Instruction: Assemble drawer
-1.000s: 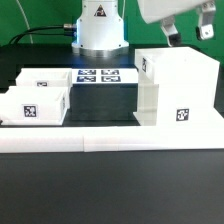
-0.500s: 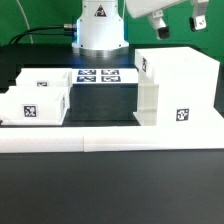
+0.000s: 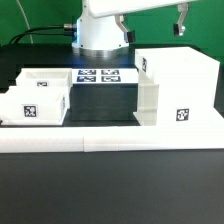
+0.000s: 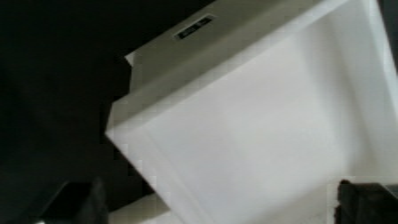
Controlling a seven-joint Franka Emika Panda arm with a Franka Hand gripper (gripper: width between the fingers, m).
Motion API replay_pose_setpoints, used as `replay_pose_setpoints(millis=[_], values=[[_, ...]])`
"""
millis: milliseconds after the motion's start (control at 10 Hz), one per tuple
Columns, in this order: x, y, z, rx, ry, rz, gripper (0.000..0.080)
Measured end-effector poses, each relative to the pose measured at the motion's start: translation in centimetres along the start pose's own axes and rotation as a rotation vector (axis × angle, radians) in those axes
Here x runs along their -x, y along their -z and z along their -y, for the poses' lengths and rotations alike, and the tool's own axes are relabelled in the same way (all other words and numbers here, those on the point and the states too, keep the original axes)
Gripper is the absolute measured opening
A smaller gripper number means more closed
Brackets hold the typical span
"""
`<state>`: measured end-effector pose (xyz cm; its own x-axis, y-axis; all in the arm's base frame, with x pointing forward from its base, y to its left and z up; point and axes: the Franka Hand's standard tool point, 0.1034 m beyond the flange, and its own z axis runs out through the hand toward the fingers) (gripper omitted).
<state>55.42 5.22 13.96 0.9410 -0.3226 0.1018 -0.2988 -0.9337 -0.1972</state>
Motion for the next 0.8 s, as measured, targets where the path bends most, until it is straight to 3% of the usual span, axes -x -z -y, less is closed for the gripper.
replay_pose_setpoints(millis=[400, 800], values=[[-0.1, 0.0, -0.3, 0.005, 0.22, 0.0, 0.0649], [-1.3, 0.5, -6.4, 0.042, 0.206, -0.001, 0.0649]])
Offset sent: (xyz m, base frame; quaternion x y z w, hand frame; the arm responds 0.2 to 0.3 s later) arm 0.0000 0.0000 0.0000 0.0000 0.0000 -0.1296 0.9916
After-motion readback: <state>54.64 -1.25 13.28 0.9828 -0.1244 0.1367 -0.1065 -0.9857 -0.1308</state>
